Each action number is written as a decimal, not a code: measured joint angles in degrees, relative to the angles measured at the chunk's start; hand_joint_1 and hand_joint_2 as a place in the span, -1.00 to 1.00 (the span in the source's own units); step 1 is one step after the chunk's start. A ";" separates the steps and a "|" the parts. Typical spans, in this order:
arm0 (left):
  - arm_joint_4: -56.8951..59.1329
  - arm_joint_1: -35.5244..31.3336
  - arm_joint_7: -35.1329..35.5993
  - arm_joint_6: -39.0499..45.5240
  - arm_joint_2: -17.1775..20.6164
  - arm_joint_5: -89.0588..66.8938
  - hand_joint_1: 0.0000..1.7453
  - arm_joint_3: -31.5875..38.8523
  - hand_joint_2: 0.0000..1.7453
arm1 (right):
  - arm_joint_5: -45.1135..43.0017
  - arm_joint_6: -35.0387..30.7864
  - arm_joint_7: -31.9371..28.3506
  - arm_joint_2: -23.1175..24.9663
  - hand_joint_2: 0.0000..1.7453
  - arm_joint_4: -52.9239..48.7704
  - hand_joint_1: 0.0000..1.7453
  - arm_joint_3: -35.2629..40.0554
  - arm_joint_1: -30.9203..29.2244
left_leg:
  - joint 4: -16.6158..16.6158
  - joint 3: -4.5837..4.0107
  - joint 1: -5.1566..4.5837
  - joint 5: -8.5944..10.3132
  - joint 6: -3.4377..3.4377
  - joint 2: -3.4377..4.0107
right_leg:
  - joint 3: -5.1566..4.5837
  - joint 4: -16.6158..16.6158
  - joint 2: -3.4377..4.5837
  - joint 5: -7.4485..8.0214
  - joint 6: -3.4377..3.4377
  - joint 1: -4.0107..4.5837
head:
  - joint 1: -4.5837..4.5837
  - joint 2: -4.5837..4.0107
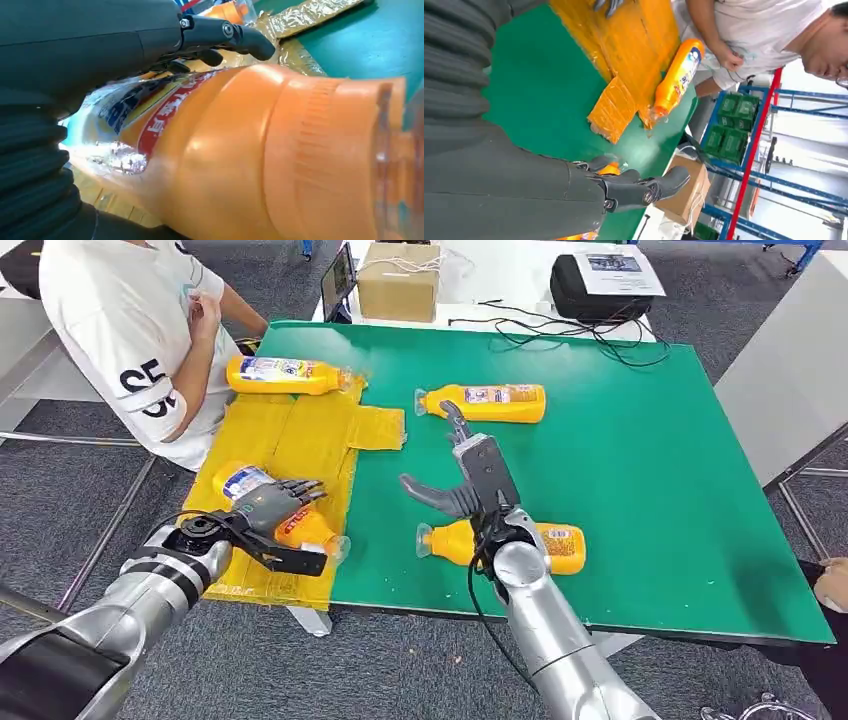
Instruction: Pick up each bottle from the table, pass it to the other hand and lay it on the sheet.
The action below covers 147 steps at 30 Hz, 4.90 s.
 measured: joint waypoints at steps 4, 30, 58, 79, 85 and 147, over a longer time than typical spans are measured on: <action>-0.02 0.23 -2.40 0.28 0.43 4.36 -1.00 -0.04 1.00 | 0.15 0.13 0.28 -0.04 1.00 0.78 -1.00 0.26 -0.32 | 0.00 -0.02 0.00 0.00 0.00 -0.03 | 0.00 0.00 0.00 -0.01 0.00 0.00 | 0.00 0.00; -32.03 25.22 -13.53 -10.66 -0.91 53.46 -1.00 32.78 1.00 | 15.22 -5.75 6.76 -2.12 1.00 5.20 -1.00 3.45 2.21 | 0.01 -0.29 -0.01 -0.04 -0.02 0.13 | -0.33 -0.04 0.15 -0.04 0.00 -0.01 | 0.02 0.00; -41.07 27.27 -8.74 -11.85 -12.09 57.46 -1.00 42.53 1.00 | 42.23 -7.93 21.99 -10.30 1.00 0.68 -1.00 6.58 9.78 | 0.02 -0.33 -0.01 -0.07 -0.01 0.05 | -0.35 -0.06 0.14 -0.03 0.02 0.00 | -0.02 0.00; -42.49 28.12 -7.82 -13.75 -12.83 58.11 -1.00 43.17 1.00 | 50.56 -0.83 25.84 -13.31 1.00 7.51 -1.00 4.28 6.38 | 0.02 -0.29 -0.01 -0.06 -0.01 0.07 | -0.29 -0.07 0.14 -0.03 0.02 -0.01 | -0.02 0.00; -42.49 28.11 -7.82 -13.75 -12.83 58.03 -1.00 43.17 1.00 | 50.53 0.32 25.62 -13.40 1.00 10.20 0.92 4.31 4.48 | 0.03 -0.24 -0.02 -0.06 0.00 0.07 | -0.23 -0.08 0.14 -0.03 0.02 -0.02 | -0.02 0.00; -22.80 15.62 7.61 -13.84 -19.13 63.54 -1.00 27.28 1.00 | 20.61 -12.35 7.50 4.44 1.00 11.72 1.00 3.80 -2.29 | 0.03 -0.38 0.00 -0.01 0.02 0.11 | -0.37 -0.06 0.17 0.01 0.03 0.00 | -0.02 0.00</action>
